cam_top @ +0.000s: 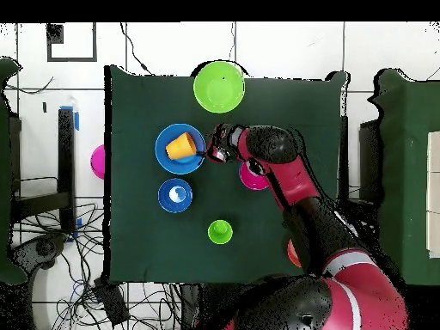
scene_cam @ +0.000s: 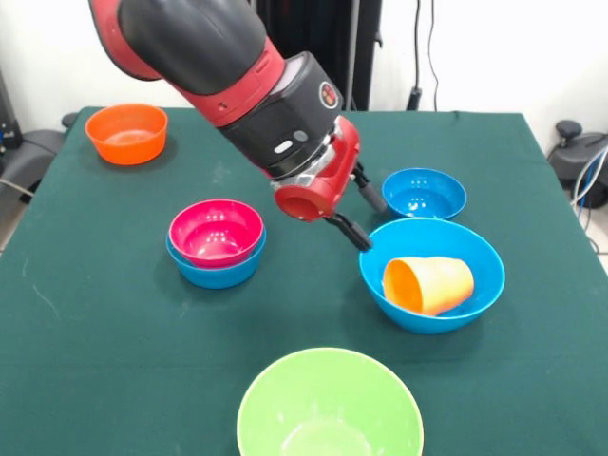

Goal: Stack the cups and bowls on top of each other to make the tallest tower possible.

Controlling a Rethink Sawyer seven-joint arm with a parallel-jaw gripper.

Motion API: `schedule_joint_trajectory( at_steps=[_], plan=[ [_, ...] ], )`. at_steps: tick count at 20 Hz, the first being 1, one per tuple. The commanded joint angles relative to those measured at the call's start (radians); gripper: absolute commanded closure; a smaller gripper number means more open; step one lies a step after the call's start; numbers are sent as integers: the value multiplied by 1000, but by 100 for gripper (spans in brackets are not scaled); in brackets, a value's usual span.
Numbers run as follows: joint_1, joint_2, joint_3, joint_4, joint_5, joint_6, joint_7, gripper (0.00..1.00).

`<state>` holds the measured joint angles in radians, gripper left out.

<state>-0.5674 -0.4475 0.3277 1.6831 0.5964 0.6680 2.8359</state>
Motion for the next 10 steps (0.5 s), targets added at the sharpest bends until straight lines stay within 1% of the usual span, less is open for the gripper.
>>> schedule_joint_trajectory(
  at_steps=[1,6,10],
  plan=[
    [-14,66,167,85,14,-138,-82,0],
    [-20,91,179,63,-11,-155,-72,0],
    [-13,116,138,6,-52,-138,-79,0]
  ],
)
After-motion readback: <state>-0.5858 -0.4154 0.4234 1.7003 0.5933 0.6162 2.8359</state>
